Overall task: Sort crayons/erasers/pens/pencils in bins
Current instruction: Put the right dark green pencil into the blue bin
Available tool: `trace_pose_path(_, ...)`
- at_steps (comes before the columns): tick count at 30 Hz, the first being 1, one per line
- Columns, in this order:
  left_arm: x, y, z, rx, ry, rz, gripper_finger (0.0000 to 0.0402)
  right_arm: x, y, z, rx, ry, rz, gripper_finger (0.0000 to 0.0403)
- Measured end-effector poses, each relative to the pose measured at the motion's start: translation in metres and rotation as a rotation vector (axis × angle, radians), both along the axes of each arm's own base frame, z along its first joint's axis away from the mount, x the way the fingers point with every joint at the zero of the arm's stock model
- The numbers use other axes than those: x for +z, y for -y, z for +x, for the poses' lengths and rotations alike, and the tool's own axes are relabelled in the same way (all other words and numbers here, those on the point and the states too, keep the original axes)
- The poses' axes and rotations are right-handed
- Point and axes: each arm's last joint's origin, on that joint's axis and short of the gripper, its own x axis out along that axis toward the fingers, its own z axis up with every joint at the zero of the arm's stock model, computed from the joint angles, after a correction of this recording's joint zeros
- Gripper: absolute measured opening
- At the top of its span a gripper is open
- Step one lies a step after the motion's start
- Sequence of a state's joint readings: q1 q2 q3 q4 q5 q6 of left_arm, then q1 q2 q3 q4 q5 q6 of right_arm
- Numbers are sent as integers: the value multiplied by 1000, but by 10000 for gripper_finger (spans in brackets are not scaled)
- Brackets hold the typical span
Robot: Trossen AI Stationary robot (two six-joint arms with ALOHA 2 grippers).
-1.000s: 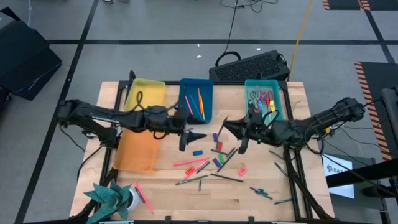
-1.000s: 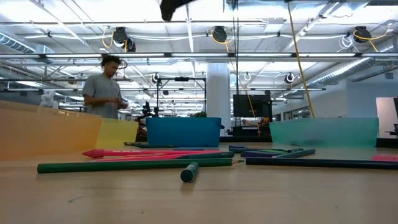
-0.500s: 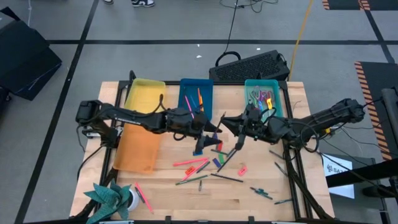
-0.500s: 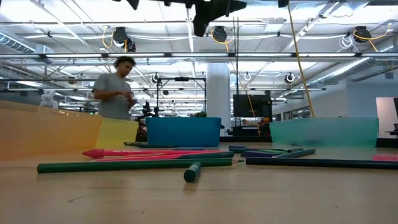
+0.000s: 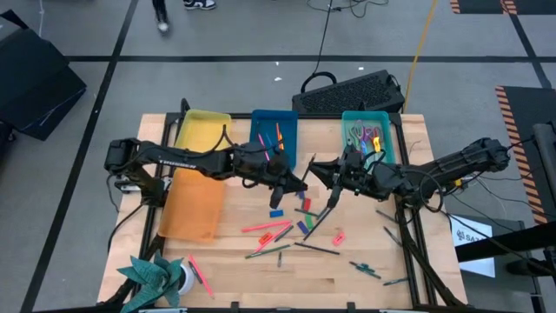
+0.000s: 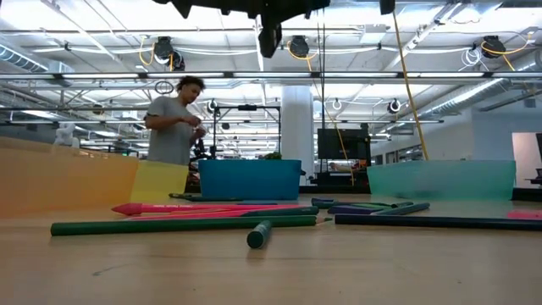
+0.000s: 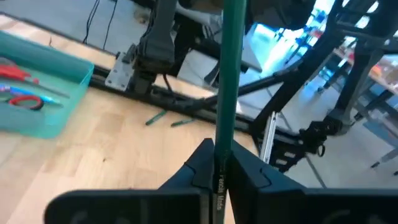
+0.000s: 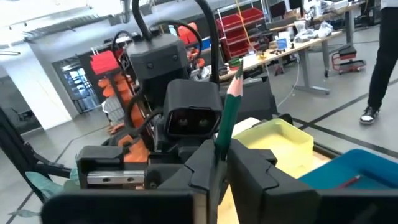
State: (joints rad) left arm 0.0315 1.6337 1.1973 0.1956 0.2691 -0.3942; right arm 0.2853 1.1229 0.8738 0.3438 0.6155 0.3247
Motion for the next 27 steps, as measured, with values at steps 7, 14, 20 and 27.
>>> trace_pose_path(7,17,-16,-5,94,-256,171,19,-7,3,-2,-49,-54,57,137)
trace_pose_path(14,5,-92,-32,548,-564,76,20,-22,5,-6,-85,-177,112,220)
trace_pose_path(20,-42,-168,-48,900,-763,-170,21,-38,6,-10,-117,-304,163,241)
trace_pose_path(27,-90,-192,-33,967,-807,-331,22,-74,-3,2,33,-622,-31,234)
